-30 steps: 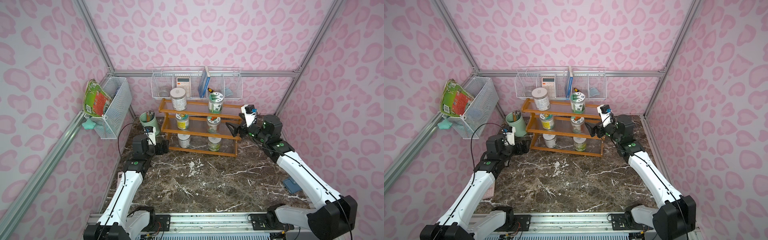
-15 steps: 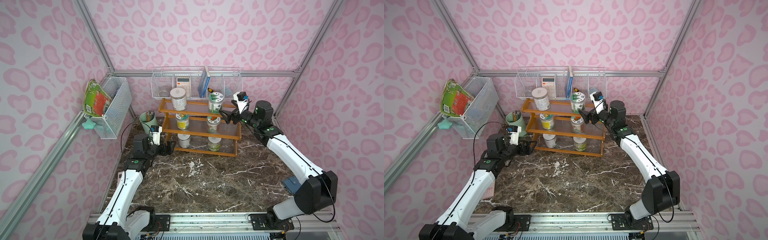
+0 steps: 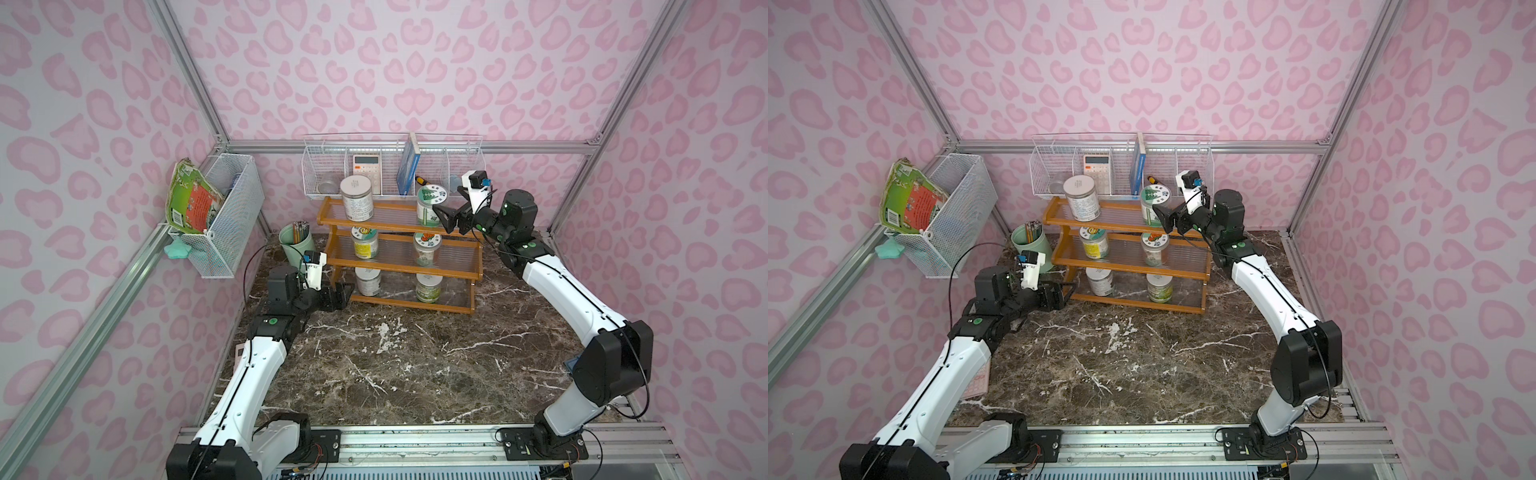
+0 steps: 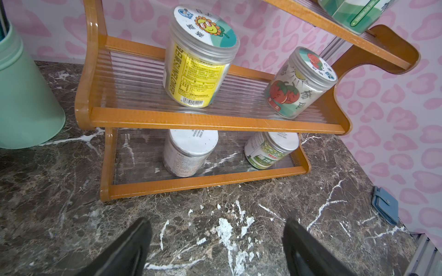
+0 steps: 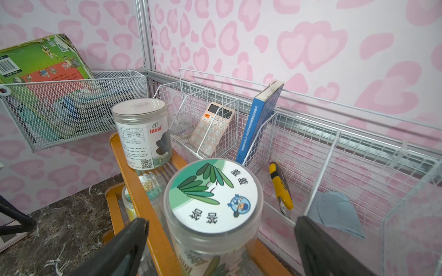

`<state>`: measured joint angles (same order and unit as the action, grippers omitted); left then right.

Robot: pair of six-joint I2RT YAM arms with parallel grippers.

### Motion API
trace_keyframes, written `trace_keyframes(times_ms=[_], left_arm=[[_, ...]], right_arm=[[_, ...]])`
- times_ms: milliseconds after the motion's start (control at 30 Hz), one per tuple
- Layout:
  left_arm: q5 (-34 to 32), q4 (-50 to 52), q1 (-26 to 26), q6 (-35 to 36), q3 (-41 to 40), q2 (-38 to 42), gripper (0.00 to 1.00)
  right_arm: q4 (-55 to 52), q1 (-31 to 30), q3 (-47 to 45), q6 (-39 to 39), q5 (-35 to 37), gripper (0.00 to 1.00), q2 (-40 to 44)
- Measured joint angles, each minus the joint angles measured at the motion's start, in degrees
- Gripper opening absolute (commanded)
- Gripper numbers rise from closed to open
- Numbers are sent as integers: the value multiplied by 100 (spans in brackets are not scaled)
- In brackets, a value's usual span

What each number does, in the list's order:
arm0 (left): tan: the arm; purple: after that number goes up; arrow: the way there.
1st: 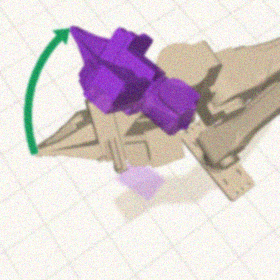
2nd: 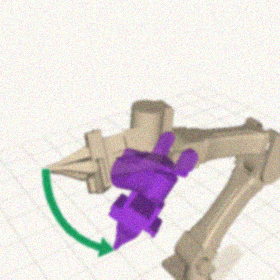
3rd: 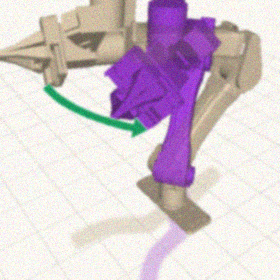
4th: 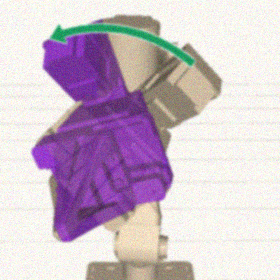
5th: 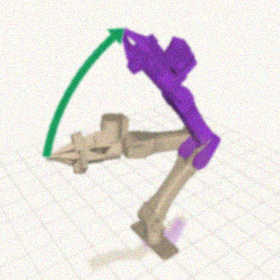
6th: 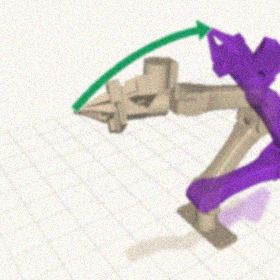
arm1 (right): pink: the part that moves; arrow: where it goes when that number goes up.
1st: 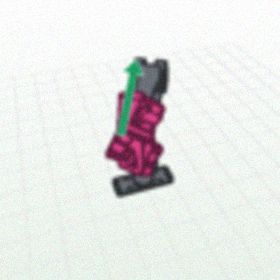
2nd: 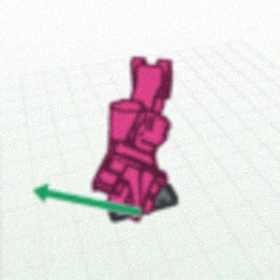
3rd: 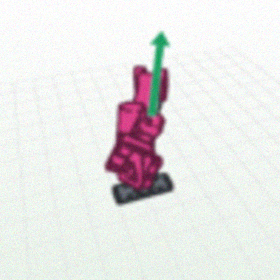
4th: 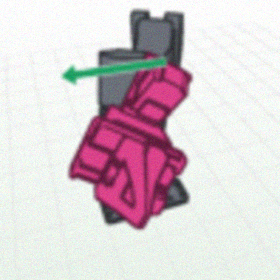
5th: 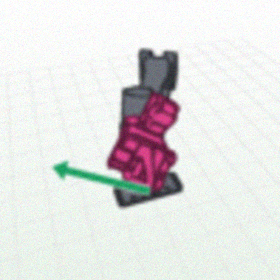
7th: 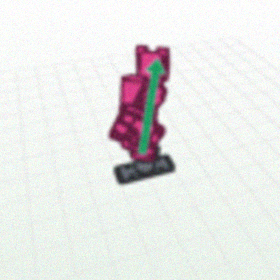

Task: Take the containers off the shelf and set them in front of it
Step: 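Pick up a container from the shelf.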

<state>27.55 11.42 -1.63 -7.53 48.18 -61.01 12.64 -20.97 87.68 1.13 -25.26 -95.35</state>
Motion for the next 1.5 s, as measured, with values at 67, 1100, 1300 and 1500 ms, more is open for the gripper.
trace_keyframes(times_ms=[67, 1100, 1300, 1500], left_arm=[[0, 9, 0, 0, 9, -9, 89], [15, 46, -4, 22, 22, -57, 89], [15, 46, -4, 22, 22, -52, 89], [15, 46, -4, 22, 22, -44, 89]], right_arm=[[46, -11, 48, 15, -22, 99, -61], [420, -146, 369, 146, 105, 88, -807], [437, -151, 387, 188, 107, 76, -831], [424, -151, 363, 188, 107, 74, -774]])
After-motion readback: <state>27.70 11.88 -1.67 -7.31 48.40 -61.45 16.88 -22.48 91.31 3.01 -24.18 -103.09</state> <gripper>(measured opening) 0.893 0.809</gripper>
